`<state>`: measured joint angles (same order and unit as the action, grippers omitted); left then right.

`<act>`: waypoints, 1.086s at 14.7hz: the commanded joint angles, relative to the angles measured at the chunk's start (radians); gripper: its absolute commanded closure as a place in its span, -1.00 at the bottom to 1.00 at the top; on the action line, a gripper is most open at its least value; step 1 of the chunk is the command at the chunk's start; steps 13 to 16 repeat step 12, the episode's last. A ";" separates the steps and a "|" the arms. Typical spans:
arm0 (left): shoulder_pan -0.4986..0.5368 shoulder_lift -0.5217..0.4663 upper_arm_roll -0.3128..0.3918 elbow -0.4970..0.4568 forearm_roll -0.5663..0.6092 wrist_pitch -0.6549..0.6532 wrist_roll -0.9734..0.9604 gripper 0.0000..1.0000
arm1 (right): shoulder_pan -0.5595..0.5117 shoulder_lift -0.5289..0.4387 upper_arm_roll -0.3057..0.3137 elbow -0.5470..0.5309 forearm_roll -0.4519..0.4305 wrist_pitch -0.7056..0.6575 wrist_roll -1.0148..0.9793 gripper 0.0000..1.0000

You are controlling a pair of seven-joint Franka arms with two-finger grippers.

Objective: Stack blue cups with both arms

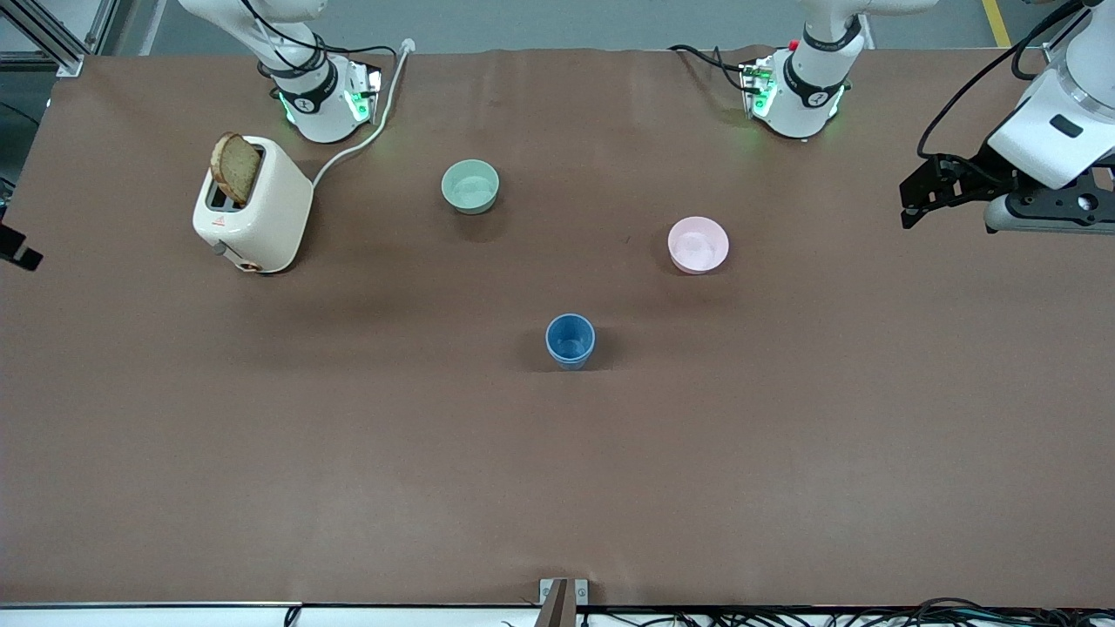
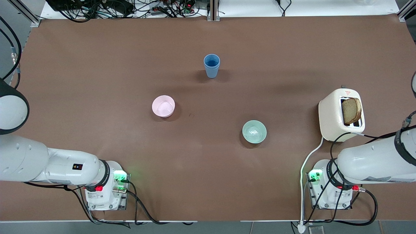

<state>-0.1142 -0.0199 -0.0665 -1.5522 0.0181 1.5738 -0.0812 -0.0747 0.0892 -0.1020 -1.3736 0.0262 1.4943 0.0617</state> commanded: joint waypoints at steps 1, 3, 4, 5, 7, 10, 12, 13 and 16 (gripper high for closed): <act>-0.004 0.005 -0.001 0.018 -0.009 -0.009 -0.005 -1.00 | -0.013 -0.123 0.027 -0.166 -0.014 0.052 -0.002 -1.00; -0.007 0.006 -0.001 0.020 -0.007 -0.009 -0.006 -1.00 | -0.011 -0.121 0.038 -0.151 -0.015 0.052 -0.002 -1.00; -0.005 0.006 -0.001 0.020 -0.007 -0.008 -0.005 -1.00 | -0.008 -0.120 0.042 -0.148 -0.017 0.052 -0.003 -1.00; -0.002 0.006 -0.001 0.020 -0.006 -0.008 0.003 -1.00 | -0.007 -0.120 0.042 -0.147 -0.017 0.049 -0.003 -1.00; -0.001 0.006 -0.001 0.021 -0.004 -0.008 0.009 -1.00 | -0.002 -0.120 0.042 -0.139 -0.019 0.047 -0.002 -1.00; -0.001 0.006 -0.001 0.021 -0.004 -0.008 0.011 -1.00 | 0.003 -0.120 0.042 -0.137 -0.022 0.043 0.000 -1.00; -0.001 0.006 -0.001 0.020 -0.006 -0.008 0.011 -1.00 | 0.019 -0.117 0.042 -0.122 -0.058 0.044 0.000 -1.00; -0.001 0.006 -0.001 0.020 -0.006 -0.008 0.011 -1.00 | 0.019 -0.117 0.042 -0.122 -0.058 0.044 0.000 -1.00; -0.001 0.006 -0.001 0.020 -0.006 -0.008 0.011 -1.00 | 0.019 -0.117 0.042 -0.122 -0.058 0.044 0.000 -1.00</act>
